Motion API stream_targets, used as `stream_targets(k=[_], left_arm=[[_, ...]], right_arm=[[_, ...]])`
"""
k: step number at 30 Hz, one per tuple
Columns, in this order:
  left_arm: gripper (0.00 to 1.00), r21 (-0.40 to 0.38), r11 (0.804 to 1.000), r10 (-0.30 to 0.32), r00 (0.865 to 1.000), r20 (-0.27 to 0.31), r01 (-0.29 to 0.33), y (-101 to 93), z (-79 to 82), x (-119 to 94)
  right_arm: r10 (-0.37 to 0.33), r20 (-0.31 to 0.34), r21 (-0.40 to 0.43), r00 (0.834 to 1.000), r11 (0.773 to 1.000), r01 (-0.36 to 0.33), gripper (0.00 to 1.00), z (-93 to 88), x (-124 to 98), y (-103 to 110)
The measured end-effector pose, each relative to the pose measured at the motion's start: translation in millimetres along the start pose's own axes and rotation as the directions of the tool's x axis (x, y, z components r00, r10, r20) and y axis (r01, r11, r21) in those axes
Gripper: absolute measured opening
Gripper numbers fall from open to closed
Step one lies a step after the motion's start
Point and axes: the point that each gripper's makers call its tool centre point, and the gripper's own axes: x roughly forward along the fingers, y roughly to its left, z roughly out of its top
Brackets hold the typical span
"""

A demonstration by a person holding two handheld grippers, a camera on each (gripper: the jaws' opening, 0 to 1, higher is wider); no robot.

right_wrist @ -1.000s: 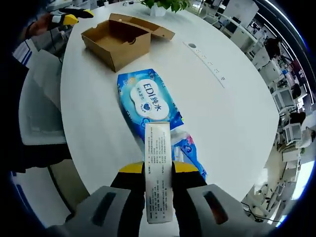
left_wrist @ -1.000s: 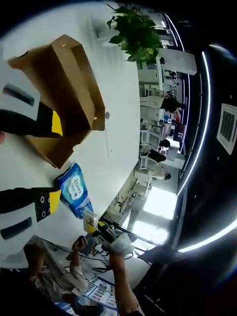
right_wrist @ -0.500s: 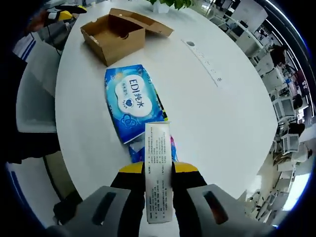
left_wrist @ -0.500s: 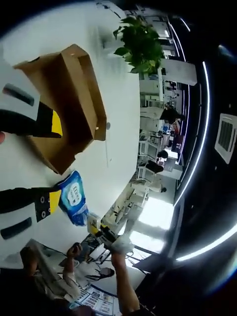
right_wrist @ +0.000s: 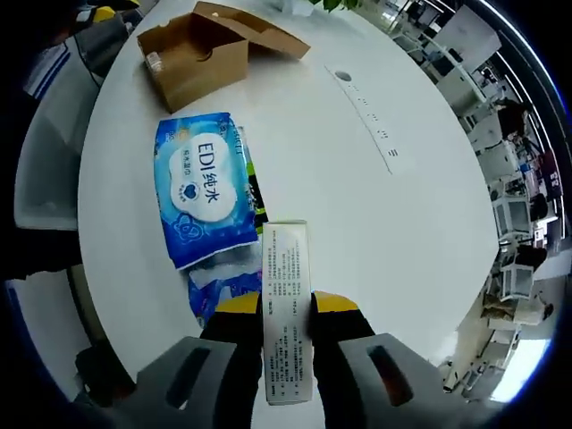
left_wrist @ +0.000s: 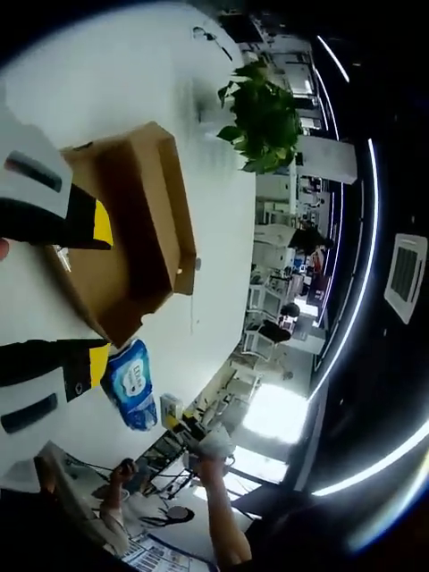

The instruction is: Operate the shoe box by opening the lid, removing the specified soft item, and placing it in the target area until the item is outside and the box remains undamaged.

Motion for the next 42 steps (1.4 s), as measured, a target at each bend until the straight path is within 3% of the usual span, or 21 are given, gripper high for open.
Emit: stream_targets(k=[8, 17, 23, 42], left_arm=[[0.41, -0.015, 0.999, 0.041, 0.999, 0.003, -0.041, 11.1, 1.3, -11], [0.41, -0.001, 0.997, 0.082, 0.997, -0.008, -0.082, 26.4, 4.0, -25], [0.41, 0.006, 0.995, 0.097, 0.995, -0.015, -0.097, 30.8, 3.3, -30], [0.41, 0.008, 0.996, 0.090, 0.995, -0.039, -0.089, 27.2, -2.8, -21]], right_arm=[[0.010, -0.041, -0.095, 0.999, 0.995, -0.014, 0.18, -2.6, 25, -5], [0.027, -0.077, -0.148, 0.997, 0.988, -0.038, 0.18, -8.8, 48, 2], [0.024, -0.125, -0.241, 0.992, 0.969, -0.054, 0.18, -16.5, 60, 6], [0.019, -0.164, -0.250, 0.986, 0.966, -0.060, 0.18, -35.7, 67, -3]])
